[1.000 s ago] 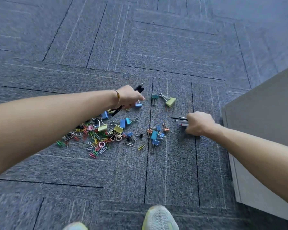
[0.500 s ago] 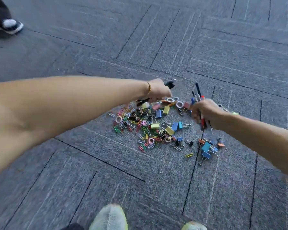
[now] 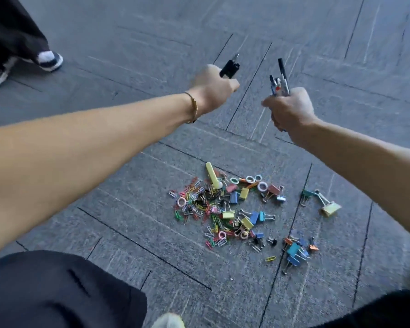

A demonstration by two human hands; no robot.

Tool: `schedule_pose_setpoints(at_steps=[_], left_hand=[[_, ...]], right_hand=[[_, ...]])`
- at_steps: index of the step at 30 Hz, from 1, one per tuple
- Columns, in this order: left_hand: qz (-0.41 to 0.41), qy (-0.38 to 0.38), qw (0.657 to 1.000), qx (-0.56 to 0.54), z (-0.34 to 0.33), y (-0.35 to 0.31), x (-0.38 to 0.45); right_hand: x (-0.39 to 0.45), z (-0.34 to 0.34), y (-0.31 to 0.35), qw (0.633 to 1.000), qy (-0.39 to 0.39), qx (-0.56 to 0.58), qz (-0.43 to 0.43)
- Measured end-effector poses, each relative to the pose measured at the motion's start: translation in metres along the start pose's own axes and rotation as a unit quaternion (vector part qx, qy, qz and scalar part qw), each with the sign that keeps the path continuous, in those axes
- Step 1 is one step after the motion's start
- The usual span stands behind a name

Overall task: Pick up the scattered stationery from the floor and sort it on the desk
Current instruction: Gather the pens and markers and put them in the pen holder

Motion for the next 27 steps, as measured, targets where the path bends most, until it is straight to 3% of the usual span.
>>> schedule_pose_setpoints(at_steps=[7, 13, 20, 27], left_hand=[[-0.034, -0.028, 0.999, -0.023, 0.027, -0.119, -0.076], [-0.094, -0.047, 0.994, -0.027, 0.099, -0.255, -0.175], [-0.118, -0.019, 0.993, -0.021, 0.165, -0.394, -0.273], [-0.174, 0.024, 0.983, -0.045, 0.186, -0.513, -0.344]], right_hand=[[-0.085, 0.055, 0.133, 0.996, -0.064, 0.057, 0.017], [-0.190, 0.117, 0.273, 0.990, -0.096, 0.089, 0.044], [-0.307, 0.187, 0.410, 0.977, -0.160, 0.125, 0.061], [-0.411, 0.239, 0.505, 0.953, -0.242, 0.167, 0.079]])
Point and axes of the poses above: each hand's wrist, its own x-axis towards the middle knuckle, its own z-axis out of the back of the hand, y = z × x, the point moved 7 cm from there along x, towards the middle knuckle, and after that the axes turned 13 degrees about y, right-handed, at the moved point
